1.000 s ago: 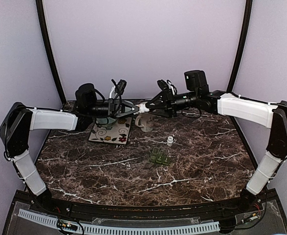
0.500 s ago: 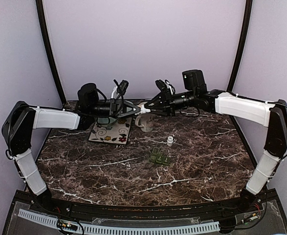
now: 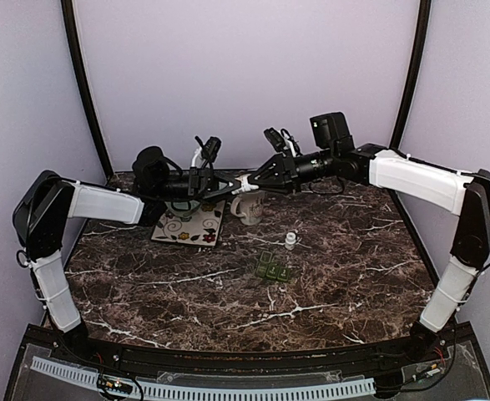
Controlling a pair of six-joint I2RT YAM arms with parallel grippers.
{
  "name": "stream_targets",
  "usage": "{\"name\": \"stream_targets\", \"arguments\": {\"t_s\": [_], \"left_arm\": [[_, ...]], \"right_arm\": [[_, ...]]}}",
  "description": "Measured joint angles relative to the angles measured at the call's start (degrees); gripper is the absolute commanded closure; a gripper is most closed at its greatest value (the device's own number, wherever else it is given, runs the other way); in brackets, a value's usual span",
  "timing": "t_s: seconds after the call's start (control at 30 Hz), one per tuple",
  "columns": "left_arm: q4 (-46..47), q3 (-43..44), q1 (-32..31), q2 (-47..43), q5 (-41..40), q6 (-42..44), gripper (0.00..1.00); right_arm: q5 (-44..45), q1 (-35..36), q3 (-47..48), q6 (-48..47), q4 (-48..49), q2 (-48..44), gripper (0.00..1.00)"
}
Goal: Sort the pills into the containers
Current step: Unscrew the lid of the pill bottle.
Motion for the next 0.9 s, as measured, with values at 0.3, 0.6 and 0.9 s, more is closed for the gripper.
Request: {"name": "stream_targets", "arguments": {"t_s": [0.3,0.6,0.9], "left_arm": [[18.7,2.9,0.0,5.3,0.7,-21.9,1.0],[26.0,3.5,0.0,5.5,2.6,-31.6,1.0],[27.1,3.5,0.2,5.7,2.8,-33.7,1.0]], "right_arm": [[5.1,0.4,8.1,-21.6,-11.1,-0.1,1.0],[18.2,5.3,9.3,-39.8,-15.3,-4.2,0.86],[22.9,6.0,8.5,-43.8,-14.9,-4.9,0.42]]}}
